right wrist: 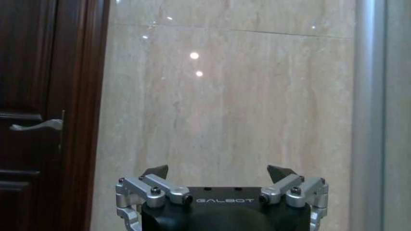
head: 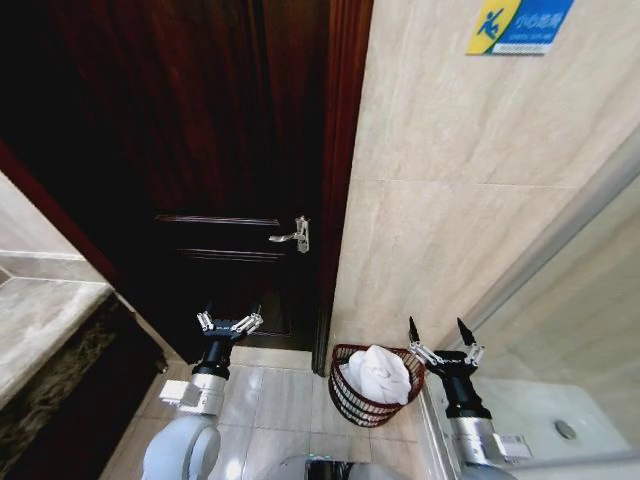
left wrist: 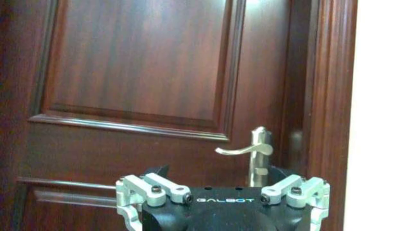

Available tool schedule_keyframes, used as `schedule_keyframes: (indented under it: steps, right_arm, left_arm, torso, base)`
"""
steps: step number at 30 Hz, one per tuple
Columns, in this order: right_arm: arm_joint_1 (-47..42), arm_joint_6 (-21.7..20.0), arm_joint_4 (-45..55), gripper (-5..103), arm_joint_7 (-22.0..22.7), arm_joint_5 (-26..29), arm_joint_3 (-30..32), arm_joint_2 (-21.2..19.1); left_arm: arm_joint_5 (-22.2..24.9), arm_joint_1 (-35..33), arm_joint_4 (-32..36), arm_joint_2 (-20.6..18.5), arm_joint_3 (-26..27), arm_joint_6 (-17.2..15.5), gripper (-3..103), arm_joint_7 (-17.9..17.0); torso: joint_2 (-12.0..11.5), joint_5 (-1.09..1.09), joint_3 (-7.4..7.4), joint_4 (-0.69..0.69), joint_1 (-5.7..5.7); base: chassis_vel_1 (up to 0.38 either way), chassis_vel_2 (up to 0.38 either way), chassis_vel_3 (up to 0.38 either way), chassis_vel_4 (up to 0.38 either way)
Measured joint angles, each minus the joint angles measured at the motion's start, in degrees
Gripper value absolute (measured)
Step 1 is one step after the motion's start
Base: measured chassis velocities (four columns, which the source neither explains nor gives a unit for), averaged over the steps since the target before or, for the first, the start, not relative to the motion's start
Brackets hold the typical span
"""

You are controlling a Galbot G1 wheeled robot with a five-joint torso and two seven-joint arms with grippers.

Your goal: Discard the used towel into the hamper.

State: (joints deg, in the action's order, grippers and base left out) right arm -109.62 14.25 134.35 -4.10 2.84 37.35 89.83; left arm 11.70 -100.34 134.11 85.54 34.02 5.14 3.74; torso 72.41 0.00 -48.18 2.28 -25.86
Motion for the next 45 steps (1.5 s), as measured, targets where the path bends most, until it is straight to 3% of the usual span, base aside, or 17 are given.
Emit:
schedule_keyframes:
  steps: [45]
  right_arm:
    - [0.0,0.0,0.0,100,0.0,0.0,0.0,0.0]
  left_arm:
    - [0.0,0.0,0.0,0.0,0.0,0.0,100,0.0]
  torso:
    - [0.0,0.00,0.00,0.01,0.00]
  base:
    - [0.012,0.011,-0.011,-0.013]
